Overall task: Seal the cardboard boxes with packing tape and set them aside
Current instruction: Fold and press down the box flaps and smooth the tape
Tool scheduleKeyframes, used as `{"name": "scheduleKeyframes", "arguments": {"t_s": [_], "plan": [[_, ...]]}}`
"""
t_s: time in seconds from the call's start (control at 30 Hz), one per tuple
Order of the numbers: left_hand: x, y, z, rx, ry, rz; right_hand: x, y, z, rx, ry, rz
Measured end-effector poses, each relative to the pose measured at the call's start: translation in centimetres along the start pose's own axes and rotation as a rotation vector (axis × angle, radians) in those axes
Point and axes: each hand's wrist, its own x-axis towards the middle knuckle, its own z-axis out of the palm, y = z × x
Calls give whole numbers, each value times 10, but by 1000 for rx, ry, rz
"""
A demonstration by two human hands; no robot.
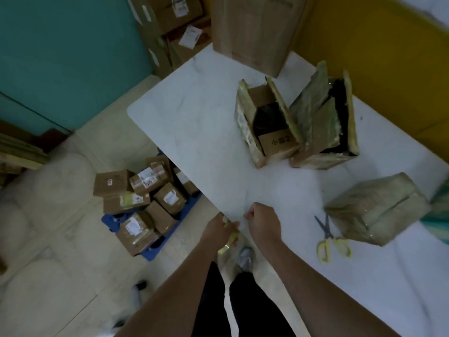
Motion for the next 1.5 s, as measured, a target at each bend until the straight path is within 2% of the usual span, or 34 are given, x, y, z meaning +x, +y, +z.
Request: {"name": "scheduleKeyframes", "arguments": {"t_s": [0.13,0.33,0.37,0.43,0.5,0.57,0.67,0.8,0.9,0.97,1.03,1.1,1.2,1.37,1.5], "plan": [[3,6,-1,25,-30,-13,3,-16,6,-173,-10,66],[20,15,-9,88,93,-81,8,-12,-12,-233,60,175],[36,3,-11,75,117,-77,9,-7,-15,-288,130,103],[37,9,-13,81,189,-52,4,5,-10,-373,265,-177],[18,27,-13,195,230,-83,-12,20,12,-428,165,-433],[3,39,-10,454,380,-128,-34,39,33,-463,-17,-555],[-11,49,-3,656,516,-9,-54,60,39,-482,-93,-511],[-23,70,14,933,488,301,-60,69,15,-547,-95,-449],[-32,93,36,1102,341,600,-72,75,-34,-481,196,-337],[-36,108,55,1181,242,791,-81,82,-73,-379,397,-205],[-39,123,76,1210,162,914,-89,98,-107,-334,529,-47],[-41,134,99,1199,109,976,-88,121,-131,-298,571,82],[-44,143,129,1168,36,1052,-76,152,-154,-278,491,199],[-42,151,168,1112,-34,1038,-45,176,-161,-193,240,199],[-36,159,189,1067,-12,928,-36,189,-153,-294,275,142]]}}
